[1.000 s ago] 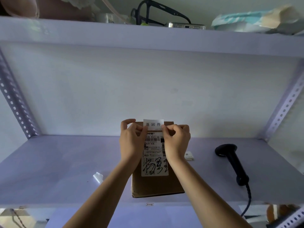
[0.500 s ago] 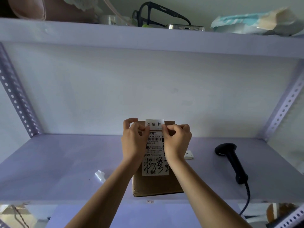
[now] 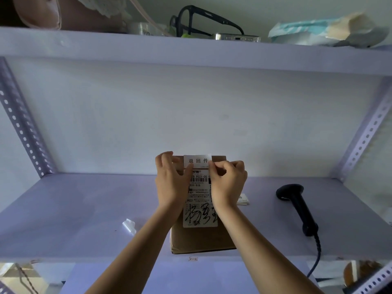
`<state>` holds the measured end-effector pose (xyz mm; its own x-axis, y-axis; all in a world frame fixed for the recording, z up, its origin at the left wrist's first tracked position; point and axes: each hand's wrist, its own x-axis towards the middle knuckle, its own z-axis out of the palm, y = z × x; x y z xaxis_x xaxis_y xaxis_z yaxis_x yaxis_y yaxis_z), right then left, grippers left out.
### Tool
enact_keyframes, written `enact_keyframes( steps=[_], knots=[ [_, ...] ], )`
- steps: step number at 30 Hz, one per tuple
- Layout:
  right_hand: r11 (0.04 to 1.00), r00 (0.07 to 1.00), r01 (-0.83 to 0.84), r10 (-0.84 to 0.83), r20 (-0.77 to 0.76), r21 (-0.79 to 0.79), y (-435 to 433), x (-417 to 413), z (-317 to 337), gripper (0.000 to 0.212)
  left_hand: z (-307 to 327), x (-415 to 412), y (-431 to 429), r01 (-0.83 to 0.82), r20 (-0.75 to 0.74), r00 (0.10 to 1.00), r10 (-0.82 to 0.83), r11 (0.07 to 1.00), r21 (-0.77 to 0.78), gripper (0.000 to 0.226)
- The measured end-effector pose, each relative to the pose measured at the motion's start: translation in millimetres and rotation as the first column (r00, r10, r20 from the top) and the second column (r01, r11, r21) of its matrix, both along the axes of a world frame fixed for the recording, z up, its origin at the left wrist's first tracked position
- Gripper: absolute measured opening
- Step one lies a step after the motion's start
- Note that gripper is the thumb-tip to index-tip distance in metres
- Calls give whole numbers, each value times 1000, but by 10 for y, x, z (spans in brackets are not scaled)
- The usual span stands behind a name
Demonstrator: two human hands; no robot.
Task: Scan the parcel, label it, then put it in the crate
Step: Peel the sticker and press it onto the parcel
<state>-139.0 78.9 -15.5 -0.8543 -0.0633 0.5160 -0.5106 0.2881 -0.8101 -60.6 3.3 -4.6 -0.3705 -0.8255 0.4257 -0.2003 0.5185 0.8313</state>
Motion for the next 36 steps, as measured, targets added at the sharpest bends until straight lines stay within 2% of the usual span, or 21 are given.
enact_keyframes(
  steps=[2, 5, 6, 9, 10, 14, 16, 19, 24, 27, 29, 32, 36],
  knots=[
    [1000, 1000, 2, -2, -5, 9, 8, 4, -4, 14, -13, 11, -8, 17, -36, 999, -16, 999, 30, 52],
    [999, 1000, 5, -6, -30, -34, 4, -3, -16, 11, -19, 38, -25, 51, -96, 995, -34, 983, 179, 67],
    [998, 999, 6, -8, -35, -65, 5, -2, -11, 15, -34, 42, -39, 45, -88, 996, -28, 978, 205, 63],
    [994, 999, 25, -29, -34, -106, 21, 4, 14, 35, -51, 62, -32, 47, -67, 997, -35, 981, 189, 29],
    [995, 999, 28, -30, -19, -99, 24, 6, 24, 42, -47, 68, -16, 63, -86, 995, -46, 977, 203, 24],
    [999, 999, 32, -32, 42, -1, -2, 23, 48, 69, -50, 76, 5, 62, -113, 993, -38, 974, 218, 24],
    [1000, 998, 22, -23, 53, 21, -22, 13, 66, 75, -65, 87, 3, 54, -128, 991, -26, 973, 223, 29],
    [1000, 995, 7, -6, 98, -14, -23, -20, 94, 68, -79, 107, -9, 61, -160, 987, -24, 973, 225, 30],
    [991, 990, -39, 55, 130, -126, 26, -61, 73, 49, -90, 130, -14, 112, -221, 973, -62, 968, 224, 15],
    [978, 980, -109, 136, 146, -178, 106, -126, 49, 37, -97, 174, -28, 180, -237, 963, -129, 961, 207, 29],
    [961, 962, -179, 216, 167, -210, 176, -170, 19, 33, -144, 179, -76, 237, -255, 950, -180, 948, 214, 27],
    [926, 908, -303, 353, 228, -227, 275, -178, -65, 42, -252, 170, -135, 366, -321, 910, -262, 871, 328, 31],
    [821, 781, -414, 542, 310, -392, 350, -221, -143, 47, -362, 174, -193, 520, -366, 849, -381, 725, 453, 52]
  ],
)
